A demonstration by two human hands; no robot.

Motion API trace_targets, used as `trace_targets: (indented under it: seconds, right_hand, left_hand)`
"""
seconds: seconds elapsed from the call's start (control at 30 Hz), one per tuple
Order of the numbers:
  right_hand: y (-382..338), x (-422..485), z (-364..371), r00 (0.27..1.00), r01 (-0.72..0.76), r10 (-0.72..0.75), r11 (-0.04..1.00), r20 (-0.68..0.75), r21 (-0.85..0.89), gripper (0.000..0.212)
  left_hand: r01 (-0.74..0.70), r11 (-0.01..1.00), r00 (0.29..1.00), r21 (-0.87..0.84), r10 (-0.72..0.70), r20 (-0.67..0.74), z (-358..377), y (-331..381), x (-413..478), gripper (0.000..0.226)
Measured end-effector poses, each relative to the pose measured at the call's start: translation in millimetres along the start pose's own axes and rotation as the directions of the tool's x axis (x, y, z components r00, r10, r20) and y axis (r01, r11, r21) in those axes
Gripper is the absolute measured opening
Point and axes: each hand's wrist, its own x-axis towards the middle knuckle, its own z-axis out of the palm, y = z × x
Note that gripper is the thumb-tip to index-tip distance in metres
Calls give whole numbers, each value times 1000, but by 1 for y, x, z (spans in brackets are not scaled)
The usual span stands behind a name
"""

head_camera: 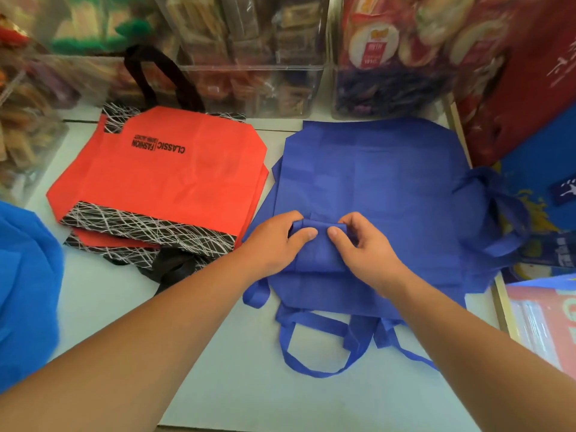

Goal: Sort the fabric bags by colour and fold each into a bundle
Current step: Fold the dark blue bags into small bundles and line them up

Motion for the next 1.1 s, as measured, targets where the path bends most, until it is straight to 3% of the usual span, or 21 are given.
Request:
trace_targets:
  seconds: [0.1, 0.17, 0.23, 0.3, 0.4, 0.57, 0.7, 0.8, 0.87, 1.0, 1.1]
  right_hand:
    - [6, 16, 8, 995, 18, -32, 988, -92, -151, 15]
    - [12, 24, 10, 994, 29, -44, 988, -98, -154, 9]
    - [18, 28, 14, 994, 72, -85, 985, -76, -157, 30]
    - [23, 31, 19, 988, 118, -138, 965, -73, -235, 36]
    - [28, 24, 21, 976, 177, -205, 941, -70, -289, 35]
    - [32, 8, 17, 953, 289, -303, 895, 11, -341, 37]
    - [17, -9, 18, 974, 200, -227, 845, 6, -495, 39]
    - [1, -31, 22, 994, -15, 83, 737, 68, -676, 37]
    - [-6, -47, 27, 974, -103, 207, 774, 96, -624, 37]
    - [-4, -65, 27, 967, -136, 201, 925, 154, -356, 22]
    - [-8, -73, 20, 963, -157, 187, 974, 195, -161, 6]
  left_hand:
    - [2, 1000, 999, 19, -1, -48, 7, -6, 16, 33]
    - [8, 1000, 998, 20, -6, -59, 13, -10, 22, 29]
    - [-1, 1000, 997, -13, 0, -81, 19, -15, 24, 24]
    - [-8, 999, 995, -46, 3, -100, 22, -18, 23, 31]
    - [-33, 997, 999, -65, 32, -22, 21, -20, 18, 56]
    - [-167, 984, 982, 60, 161, 99, 16, -26, -4, 62]
    - [-180, 976, 981, 121, 169, 93, 23, -27, -34, 78]
    - [-171, 980, 981, 100, 160, 113, 29, -32, -60, 97]
    - [-161, 981, 985, 111, 151, 89, 36, -34, -72, 100]
    - [-60, 998, 997, 13, 59, 42, 52, -31, -91, 86]
    - [-20, 994, 1000, -105, 21, 8, 63, -22, -106, 76]
